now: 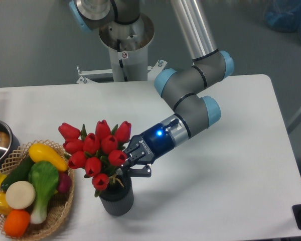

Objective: Insert the flowers into the vase
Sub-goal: 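Lower the tulip stems down into the black vase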

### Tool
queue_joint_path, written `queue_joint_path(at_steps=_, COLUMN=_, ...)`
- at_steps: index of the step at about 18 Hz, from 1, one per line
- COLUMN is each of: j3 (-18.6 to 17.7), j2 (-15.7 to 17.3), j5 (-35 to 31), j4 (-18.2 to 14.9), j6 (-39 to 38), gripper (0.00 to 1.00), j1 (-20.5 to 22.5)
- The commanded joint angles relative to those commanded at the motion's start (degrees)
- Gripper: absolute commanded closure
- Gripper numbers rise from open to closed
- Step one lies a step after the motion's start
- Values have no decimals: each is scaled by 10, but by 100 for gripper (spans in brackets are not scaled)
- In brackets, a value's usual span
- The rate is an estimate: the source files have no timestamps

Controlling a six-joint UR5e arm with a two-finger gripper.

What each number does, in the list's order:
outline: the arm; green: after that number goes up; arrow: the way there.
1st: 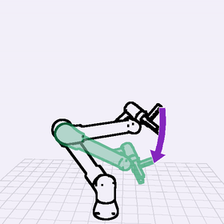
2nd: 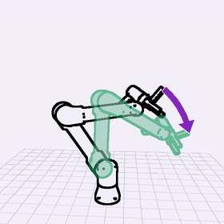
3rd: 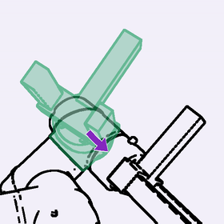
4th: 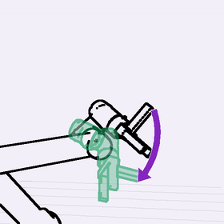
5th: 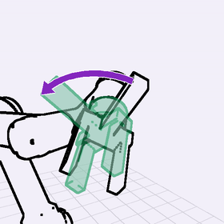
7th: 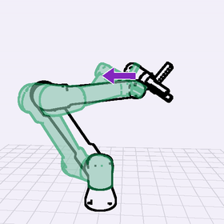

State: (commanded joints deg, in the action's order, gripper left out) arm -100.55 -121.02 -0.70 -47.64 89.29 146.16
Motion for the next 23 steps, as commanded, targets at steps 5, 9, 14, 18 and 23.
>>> queue_joint_path(at_steps=5, j3=0, j2=-13, j5=1, j4=0, j6=15, gripper=85, j1=0)
queue_joint_path(at_steps=9, j3=4, j2=-19, j5=2, j4=0, j6=18, gripper=85, j1=4)
queue_joint_path(at_steps=14, j3=4, j2=-22, j5=2, j4=0, j6=18, gripper=84, j1=5)
queue_joint_path(at_steps=18, j3=1, j2=-26, j5=2, j4=0, j6=26, gripper=81, j1=5)
queue_joint_path(at_steps=23, j3=-4, j2=-26, j5=2, j4=0, j6=37, gripper=78, j1=4)
